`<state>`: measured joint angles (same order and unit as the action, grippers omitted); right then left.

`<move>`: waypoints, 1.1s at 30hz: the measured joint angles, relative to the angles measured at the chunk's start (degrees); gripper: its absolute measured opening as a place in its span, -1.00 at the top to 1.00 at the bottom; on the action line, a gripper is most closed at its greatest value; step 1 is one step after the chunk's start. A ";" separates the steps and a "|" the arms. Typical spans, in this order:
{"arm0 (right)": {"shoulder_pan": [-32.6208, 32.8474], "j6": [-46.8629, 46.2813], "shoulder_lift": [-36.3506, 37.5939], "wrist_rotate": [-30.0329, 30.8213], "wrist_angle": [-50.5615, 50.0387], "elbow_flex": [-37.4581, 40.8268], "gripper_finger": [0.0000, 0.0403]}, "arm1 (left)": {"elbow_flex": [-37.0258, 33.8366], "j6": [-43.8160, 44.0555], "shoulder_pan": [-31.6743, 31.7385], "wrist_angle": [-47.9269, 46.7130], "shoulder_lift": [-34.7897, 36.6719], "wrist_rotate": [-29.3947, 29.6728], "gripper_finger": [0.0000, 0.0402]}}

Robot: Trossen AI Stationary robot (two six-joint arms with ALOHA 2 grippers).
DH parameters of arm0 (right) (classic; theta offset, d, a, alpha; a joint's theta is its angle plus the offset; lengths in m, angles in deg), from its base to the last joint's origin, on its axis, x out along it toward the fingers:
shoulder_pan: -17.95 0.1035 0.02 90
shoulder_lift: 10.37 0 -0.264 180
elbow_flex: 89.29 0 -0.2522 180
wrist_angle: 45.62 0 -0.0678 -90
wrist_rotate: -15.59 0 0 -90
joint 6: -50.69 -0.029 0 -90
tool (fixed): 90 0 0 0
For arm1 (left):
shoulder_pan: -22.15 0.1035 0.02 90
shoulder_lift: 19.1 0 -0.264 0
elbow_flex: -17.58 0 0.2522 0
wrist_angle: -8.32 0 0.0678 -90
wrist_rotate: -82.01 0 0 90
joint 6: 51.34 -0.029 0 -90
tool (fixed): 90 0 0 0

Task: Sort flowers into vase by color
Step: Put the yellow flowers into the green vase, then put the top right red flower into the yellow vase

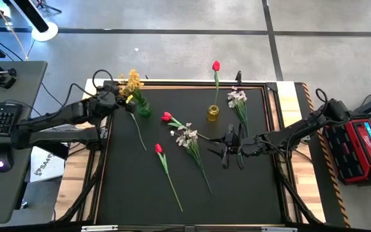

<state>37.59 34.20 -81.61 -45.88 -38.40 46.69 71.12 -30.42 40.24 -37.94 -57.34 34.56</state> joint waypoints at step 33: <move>0.02 -13.72 7.49 0.64 -23.29 0.00 0.08 | 20.20 -14.55 -29.95 8.99 -31.83 3.19 0.29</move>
<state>37.61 20.48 -74.12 -45.24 -61.69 46.69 91.32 -44.97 10.29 -28.95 -89.17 37.75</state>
